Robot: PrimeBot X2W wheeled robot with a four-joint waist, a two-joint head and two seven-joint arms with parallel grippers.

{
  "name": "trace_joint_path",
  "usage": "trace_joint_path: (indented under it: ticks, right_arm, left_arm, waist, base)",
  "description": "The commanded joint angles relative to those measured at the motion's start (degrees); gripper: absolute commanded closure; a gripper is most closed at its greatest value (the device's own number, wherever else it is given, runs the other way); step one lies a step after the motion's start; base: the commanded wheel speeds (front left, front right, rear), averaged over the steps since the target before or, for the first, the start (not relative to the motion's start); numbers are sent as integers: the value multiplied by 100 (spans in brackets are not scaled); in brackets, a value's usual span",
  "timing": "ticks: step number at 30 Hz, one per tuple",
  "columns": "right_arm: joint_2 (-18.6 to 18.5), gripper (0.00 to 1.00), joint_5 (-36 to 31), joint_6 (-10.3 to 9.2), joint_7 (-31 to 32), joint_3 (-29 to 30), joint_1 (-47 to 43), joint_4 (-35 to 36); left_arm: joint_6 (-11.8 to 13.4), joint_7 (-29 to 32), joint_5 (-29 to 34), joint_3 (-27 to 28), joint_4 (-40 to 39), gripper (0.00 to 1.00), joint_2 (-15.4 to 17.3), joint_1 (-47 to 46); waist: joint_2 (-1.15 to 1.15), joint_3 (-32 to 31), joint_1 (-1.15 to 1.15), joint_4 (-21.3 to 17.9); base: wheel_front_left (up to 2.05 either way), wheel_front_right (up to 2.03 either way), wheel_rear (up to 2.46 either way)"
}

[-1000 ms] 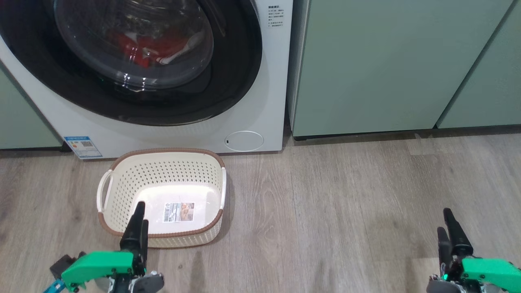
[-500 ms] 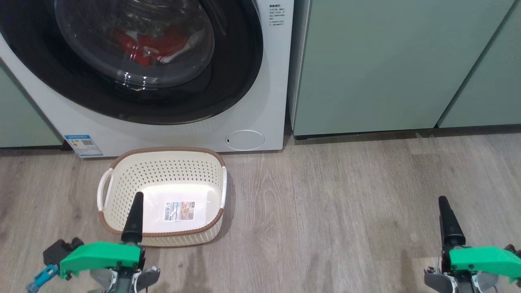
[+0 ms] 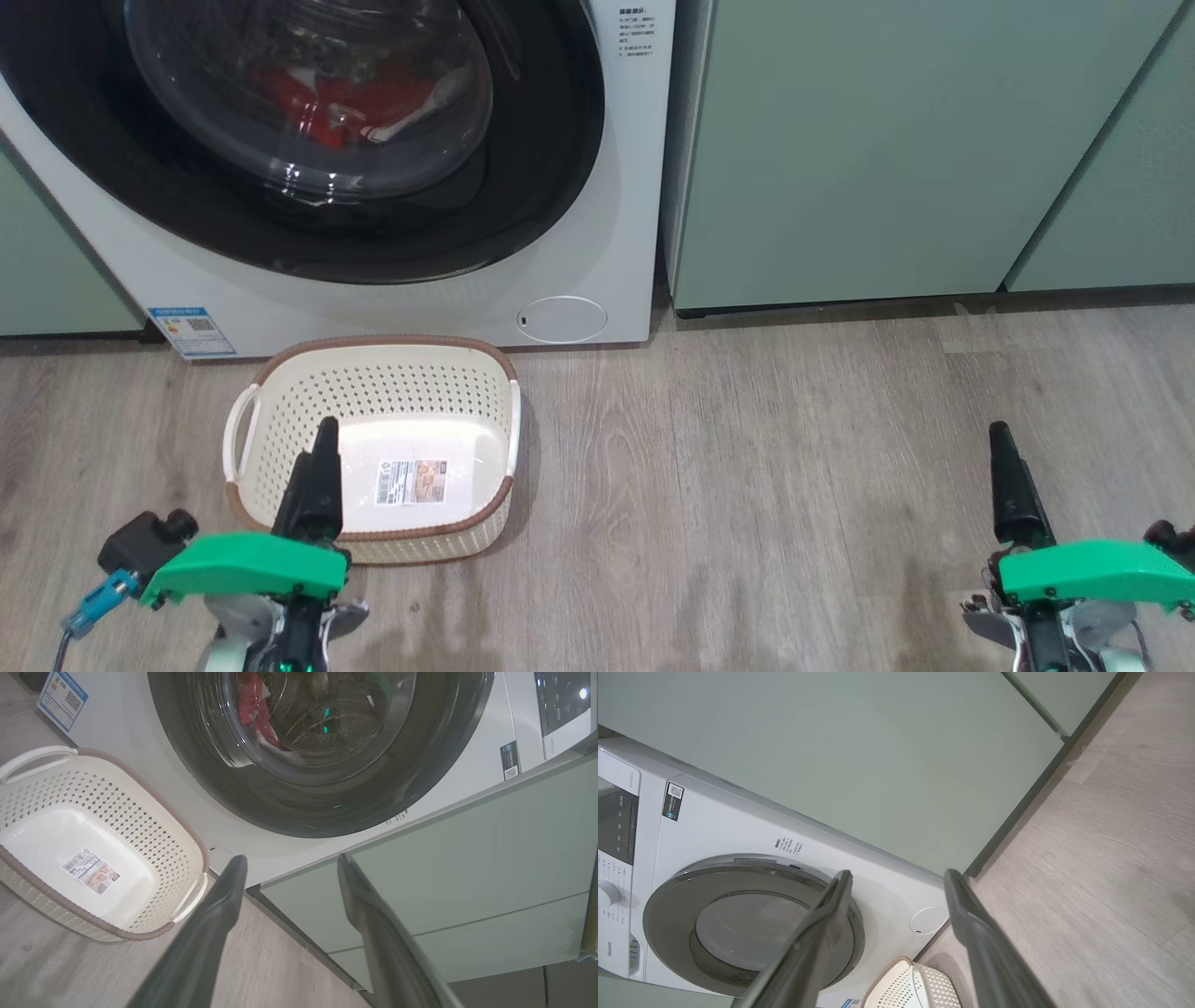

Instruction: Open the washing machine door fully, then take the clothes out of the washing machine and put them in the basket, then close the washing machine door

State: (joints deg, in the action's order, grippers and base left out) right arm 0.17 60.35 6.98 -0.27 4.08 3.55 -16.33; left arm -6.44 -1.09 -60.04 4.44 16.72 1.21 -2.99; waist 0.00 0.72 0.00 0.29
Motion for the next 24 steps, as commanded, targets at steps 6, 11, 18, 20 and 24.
trace_joint_path:
  ticks: [6, 11, 18, 20, 24]
  right_arm:
    - [-77, 0, -603, 22, -168, -165, 314, 282]
    - [-84, 0, -1030, 24, -258, -260, 351, 342]
    - [-94, 0, -1685, 27, -385, -372, 392, 398]
    - [-97, 0, -1852, 28, -421, -400, 402, 405]
    - [-102, 0, -2153, 29, -492, -477, 431, 415]
  left_arm:
    - [80, -169, 627, 31, -255, 0, 71, -362]
    - [127, -254, 1054, 14, -282, 0, 93, -402]
    - [242, -372, 1627, -48, -320, 0, 145, -436]
    - [274, -406, 1789, -74, -320, 0, 166, -440]
    - [352, -473, 2102, -127, -321, 0, 206, -457]
  waist:
    - [0, -3, 0, 1]
    - [0, -8, 0, 0]
    - [0, -18, 0, -8]
    - [0, -21, 0, -8]
    - [0, -25, 0, -2]
  base:
    - [0, 0, 0]
    - [0, 0, 0]
    - [0, 0, 0]
    - [0, 0, 0]
    - [0, 0, 0]
